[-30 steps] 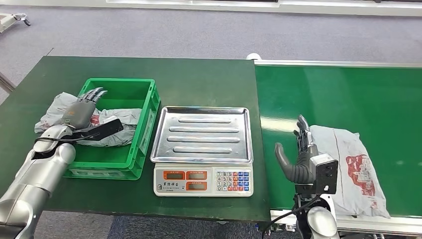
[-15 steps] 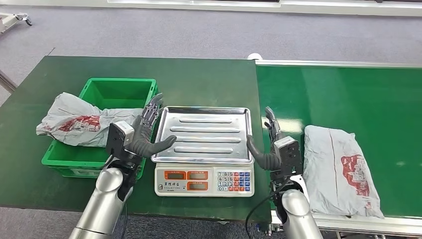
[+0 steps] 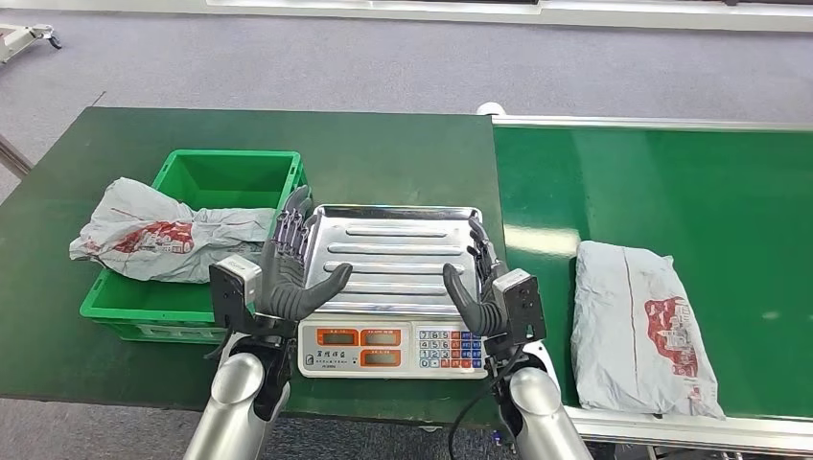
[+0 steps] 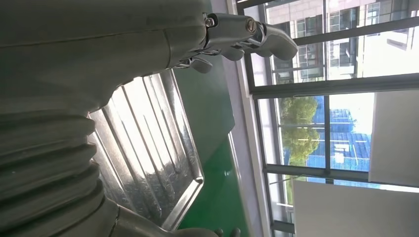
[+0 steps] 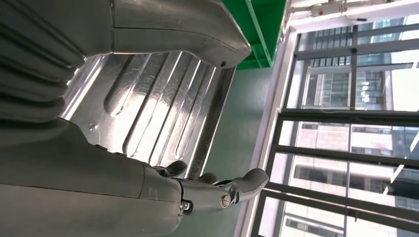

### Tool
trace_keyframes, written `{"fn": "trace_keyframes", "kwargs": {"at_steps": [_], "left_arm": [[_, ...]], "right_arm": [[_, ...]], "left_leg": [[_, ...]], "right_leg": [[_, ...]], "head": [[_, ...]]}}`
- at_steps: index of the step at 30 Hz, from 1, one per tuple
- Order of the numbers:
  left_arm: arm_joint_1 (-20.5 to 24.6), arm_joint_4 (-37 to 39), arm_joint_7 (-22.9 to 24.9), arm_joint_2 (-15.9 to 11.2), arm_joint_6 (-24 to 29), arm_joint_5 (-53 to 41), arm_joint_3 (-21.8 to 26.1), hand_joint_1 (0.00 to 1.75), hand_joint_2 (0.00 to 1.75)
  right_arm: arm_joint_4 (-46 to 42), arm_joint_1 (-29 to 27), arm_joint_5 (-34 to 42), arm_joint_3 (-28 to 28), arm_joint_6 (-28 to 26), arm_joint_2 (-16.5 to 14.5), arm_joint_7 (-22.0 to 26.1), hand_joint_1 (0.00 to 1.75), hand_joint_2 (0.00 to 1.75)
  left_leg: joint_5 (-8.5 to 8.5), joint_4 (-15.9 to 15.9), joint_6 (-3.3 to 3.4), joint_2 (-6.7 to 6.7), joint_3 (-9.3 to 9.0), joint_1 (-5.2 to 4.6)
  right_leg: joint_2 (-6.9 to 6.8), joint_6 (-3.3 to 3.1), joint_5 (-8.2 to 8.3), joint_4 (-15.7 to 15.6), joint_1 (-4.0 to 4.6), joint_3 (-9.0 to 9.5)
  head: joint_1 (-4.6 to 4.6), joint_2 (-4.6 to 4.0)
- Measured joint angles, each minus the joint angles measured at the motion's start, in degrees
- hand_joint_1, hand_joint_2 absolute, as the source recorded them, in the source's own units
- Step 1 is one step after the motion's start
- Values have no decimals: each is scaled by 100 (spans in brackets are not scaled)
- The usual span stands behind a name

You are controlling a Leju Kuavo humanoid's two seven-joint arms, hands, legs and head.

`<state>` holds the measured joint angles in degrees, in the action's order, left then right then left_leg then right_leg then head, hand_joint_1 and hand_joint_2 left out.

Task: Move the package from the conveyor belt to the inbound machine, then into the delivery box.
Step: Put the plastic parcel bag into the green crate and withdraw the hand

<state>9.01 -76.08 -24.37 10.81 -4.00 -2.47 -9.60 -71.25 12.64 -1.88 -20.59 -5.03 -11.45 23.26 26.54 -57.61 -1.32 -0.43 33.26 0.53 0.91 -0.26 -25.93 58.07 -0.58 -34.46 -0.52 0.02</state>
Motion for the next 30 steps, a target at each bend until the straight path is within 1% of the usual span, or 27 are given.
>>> {"fn": "trace_keyframes", "kwargs": {"at_steps": [7, 11, 24, 30], "left_arm": [[-34, -22, 156, 29, 115, -254, -24, 0, 175], [-95, 9, 166, 49, 96, -193, -24, 0, 175], [-392, -5, 160, 120, 155, -49, -24, 0, 175], [-472, -44, 157, 119, 238, -228, -24, 0, 175]], "right_arm": [[28, -8, -119, -61, -168, -4, -108, 0, 0], [28, -34, -117, -91, -263, -4, -208, 0, 175], [29, -15, -115, -300, -311, 4, -313, 0, 175], [28, 2, -191, -341, -402, 5, -302, 0, 175]], "left_leg": [[0, -1, 0, 0, -1, -1], [0, -1, 0, 1, 0, -1], [0, -1, 0, 1, 0, -1], [0, -1, 0, 1, 0, -1]], "right_leg": [[-2, 1, 1, 0, 0, 0], [-1, 0, 0, 0, 0, -1], [-1, 1, -1, 0, 0, -1], [-1, 1, -1, 0, 0, -1]], "head": [[0, 0], [0, 0], [0, 0], [0, 0]]}}
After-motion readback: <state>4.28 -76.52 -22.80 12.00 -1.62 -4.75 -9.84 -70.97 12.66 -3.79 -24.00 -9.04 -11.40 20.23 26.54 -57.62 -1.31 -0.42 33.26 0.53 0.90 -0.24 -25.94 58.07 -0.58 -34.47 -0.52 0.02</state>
